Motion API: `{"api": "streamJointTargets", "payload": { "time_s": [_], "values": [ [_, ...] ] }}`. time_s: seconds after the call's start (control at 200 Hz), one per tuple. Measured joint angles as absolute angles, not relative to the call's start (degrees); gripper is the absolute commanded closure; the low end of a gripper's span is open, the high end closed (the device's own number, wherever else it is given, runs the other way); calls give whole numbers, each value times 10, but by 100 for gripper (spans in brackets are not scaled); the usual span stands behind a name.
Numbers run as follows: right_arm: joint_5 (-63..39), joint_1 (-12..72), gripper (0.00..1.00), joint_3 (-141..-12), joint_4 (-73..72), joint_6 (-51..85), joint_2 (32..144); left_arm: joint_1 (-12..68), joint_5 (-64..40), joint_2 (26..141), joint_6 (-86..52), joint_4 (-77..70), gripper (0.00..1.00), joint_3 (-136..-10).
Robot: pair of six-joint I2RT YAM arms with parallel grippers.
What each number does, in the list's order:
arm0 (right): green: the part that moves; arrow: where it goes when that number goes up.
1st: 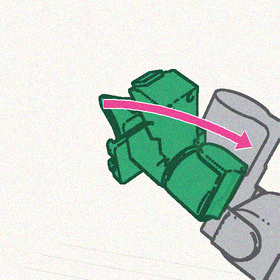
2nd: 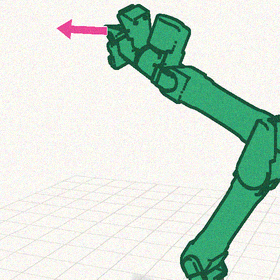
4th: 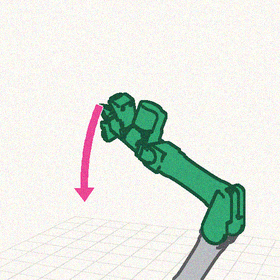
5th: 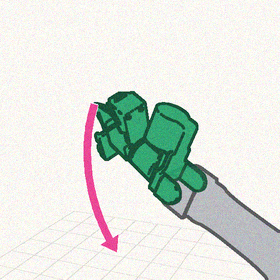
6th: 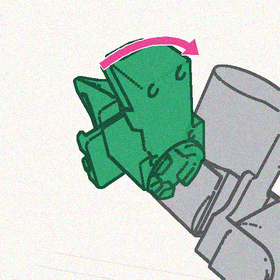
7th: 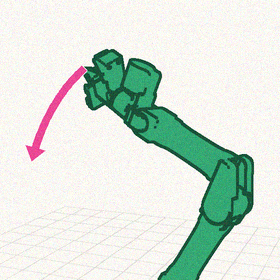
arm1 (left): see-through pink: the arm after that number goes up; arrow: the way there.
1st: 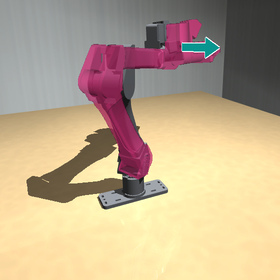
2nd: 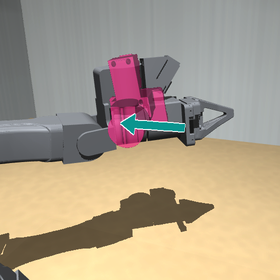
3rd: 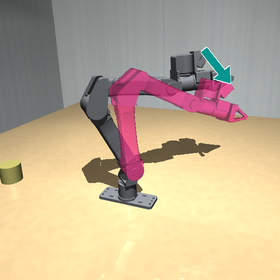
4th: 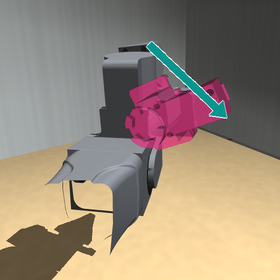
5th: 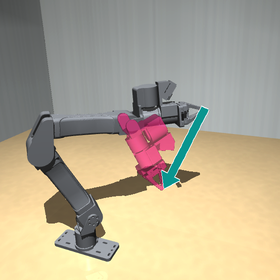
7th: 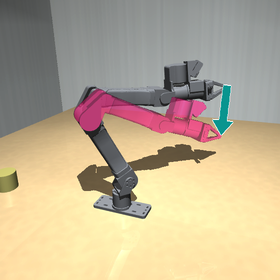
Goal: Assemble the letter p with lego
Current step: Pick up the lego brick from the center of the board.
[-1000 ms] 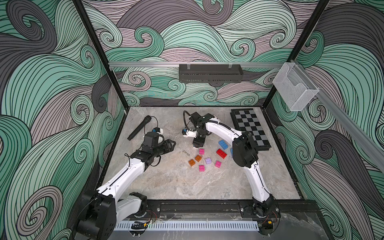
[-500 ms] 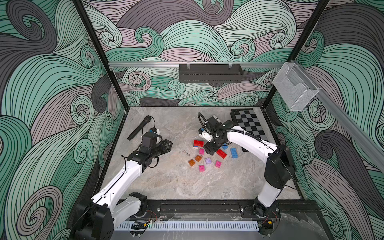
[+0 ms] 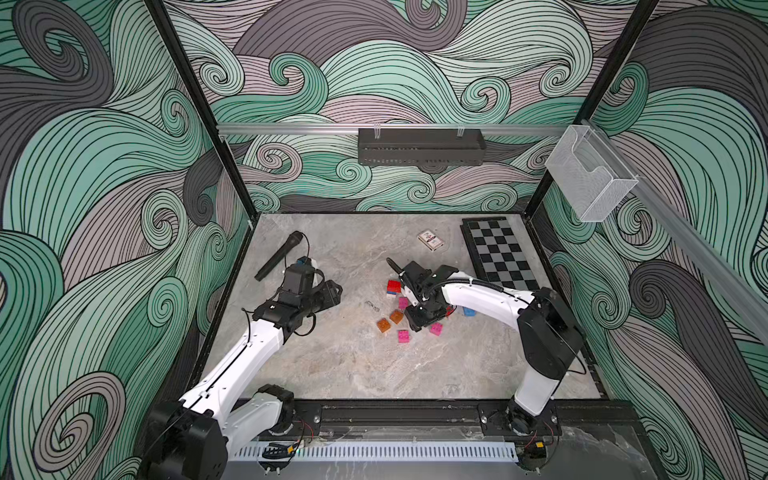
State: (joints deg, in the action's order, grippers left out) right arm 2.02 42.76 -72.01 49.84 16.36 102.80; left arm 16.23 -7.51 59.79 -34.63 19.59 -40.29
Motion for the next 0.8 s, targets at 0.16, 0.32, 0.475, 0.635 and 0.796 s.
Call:
{"api": "streamJointTargets", "payload": {
  "time_s": [0.16,0.32,0.475,0.635,0.796],
  "values": [
    [37,428,47,-728,487,187,1056,162,-75,598,-346,198,43,-403],
    [52,428,48,-732,480,200,1078,162,-75,599,-346,198,43,-403],
    [60,428,53,-737,473,204,1089,162,-76,602,-345,197,43,-404],
    [62,428,58,-742,468,203,1099,162,-76,608,-345,197,43,-404],
    [68,428,67,-742,467,204,1102,162,-76,612,-345,197,43,-404]
  ]
}}
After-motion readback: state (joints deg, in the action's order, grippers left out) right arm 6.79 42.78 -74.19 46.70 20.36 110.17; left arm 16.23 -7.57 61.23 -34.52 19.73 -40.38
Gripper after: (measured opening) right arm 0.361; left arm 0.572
